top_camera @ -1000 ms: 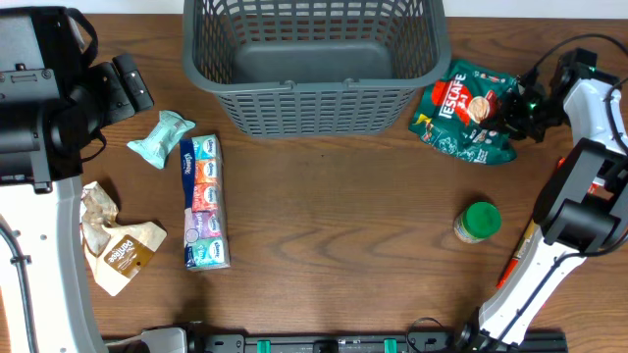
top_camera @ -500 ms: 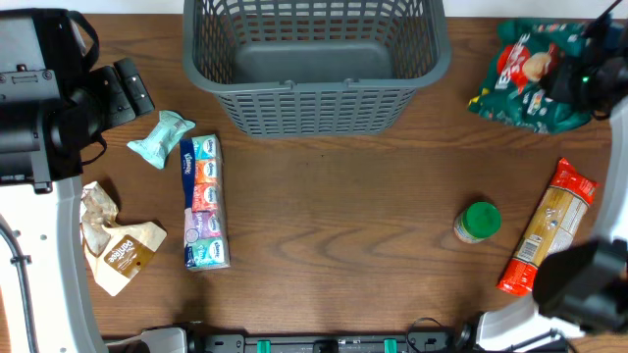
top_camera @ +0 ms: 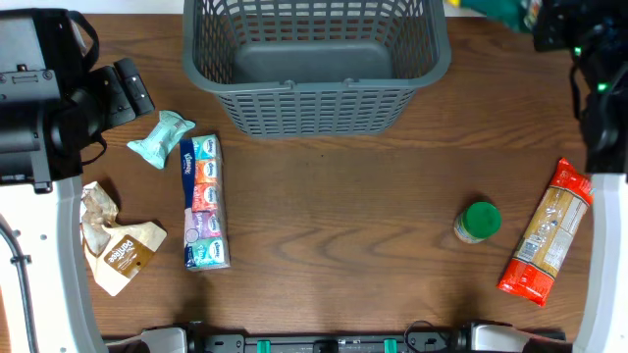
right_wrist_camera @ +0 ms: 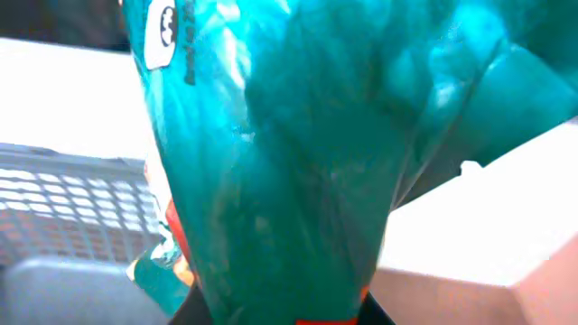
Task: Pack container
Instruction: 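Carry the Nescafé bag into the basket and open the right gripper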
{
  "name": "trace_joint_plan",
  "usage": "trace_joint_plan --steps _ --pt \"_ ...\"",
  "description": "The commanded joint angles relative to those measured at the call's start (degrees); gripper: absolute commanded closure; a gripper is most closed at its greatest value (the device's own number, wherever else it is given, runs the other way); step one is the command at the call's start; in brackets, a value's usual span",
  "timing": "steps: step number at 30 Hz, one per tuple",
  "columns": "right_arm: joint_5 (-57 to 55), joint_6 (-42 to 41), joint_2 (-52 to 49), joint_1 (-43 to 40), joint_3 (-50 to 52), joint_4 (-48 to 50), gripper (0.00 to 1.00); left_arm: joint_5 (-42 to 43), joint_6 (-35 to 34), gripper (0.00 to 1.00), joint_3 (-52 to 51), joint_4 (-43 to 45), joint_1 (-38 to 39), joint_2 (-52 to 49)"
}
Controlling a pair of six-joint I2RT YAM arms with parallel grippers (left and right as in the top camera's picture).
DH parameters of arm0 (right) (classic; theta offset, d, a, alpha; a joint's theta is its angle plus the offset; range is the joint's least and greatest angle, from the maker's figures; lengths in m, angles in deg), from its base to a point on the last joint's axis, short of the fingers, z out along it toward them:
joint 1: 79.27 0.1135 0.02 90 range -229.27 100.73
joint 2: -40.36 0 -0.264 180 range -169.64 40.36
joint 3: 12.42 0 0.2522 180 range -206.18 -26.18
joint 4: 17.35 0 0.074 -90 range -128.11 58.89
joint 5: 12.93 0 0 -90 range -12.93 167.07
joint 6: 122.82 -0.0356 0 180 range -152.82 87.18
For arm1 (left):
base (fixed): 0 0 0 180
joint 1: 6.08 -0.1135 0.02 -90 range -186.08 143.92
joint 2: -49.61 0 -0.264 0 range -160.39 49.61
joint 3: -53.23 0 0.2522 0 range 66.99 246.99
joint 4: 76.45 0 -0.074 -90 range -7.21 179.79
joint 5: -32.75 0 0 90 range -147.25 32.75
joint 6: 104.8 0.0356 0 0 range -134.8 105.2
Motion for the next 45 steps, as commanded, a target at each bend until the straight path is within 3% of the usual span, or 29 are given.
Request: trace_joint_plan --steps 1,5,15,30,31,33,34,36,39,45 --pt "3.1 9.3 -1.2 6.0 -1.7 3.3 0.98 -0.5 -0.3 0.01 -0.1 -0.2 -0.2 -0.2" --pt "6.5 18.4 -6.1 12.9 -1.7 5.2 0.99 -0.5 -0.3 0.01 -0.1 -0.2 -0.2 -0.2" --pt "9.2 24.3 -19.2 21.3 -1.7 8.0 0.99 -0.5 -0.3 0.01 -0.1 -0.8 -0.2 -0.2" --pt "9.0 23.6 -30.1 21.7 -1.7 -8.5 0.98 -0.5 -0.3 0.01 -0.5 -1.0 -0.2 -0.2" --pt "9.0 23.6 -30.1 21.7 -1.7 -9.3 0.89 -0.5 -0.3 0.02 -0.5 -1.0 -0.2 -0.2" --pt "9.0 23.6 -30.1 21.8 -1.7 -11.9 0.36 -0.5 -0.3 0.01 -0.5 -1.0 -0.2 -0.2" --pt "9.0 23.6 -29.8 21.8 -1.7 -12.5 0.29 -0.5 -0.3 0.01 -0.5 -1.0 -0.2 -0.2" --pt "9.0 23.2 -29.0 21.8 -1.7 -13.0 0.25 -0.5 -0.3 0.01 -0.5 -1.0 -0.2 -0.2" --pt "8.8 22.0 -27.8 21.5 -1.8 -12.4 0.28 -0.5 -0.3 0.01 -0.5 -1.0 -0.2 -0.2" --pt "7.0 12.9 -23.1 18.5 -5.8 -11.2 0.27 -0.5 -0.3 0.01 -0.5 -1.0 -0.2 -0.2"
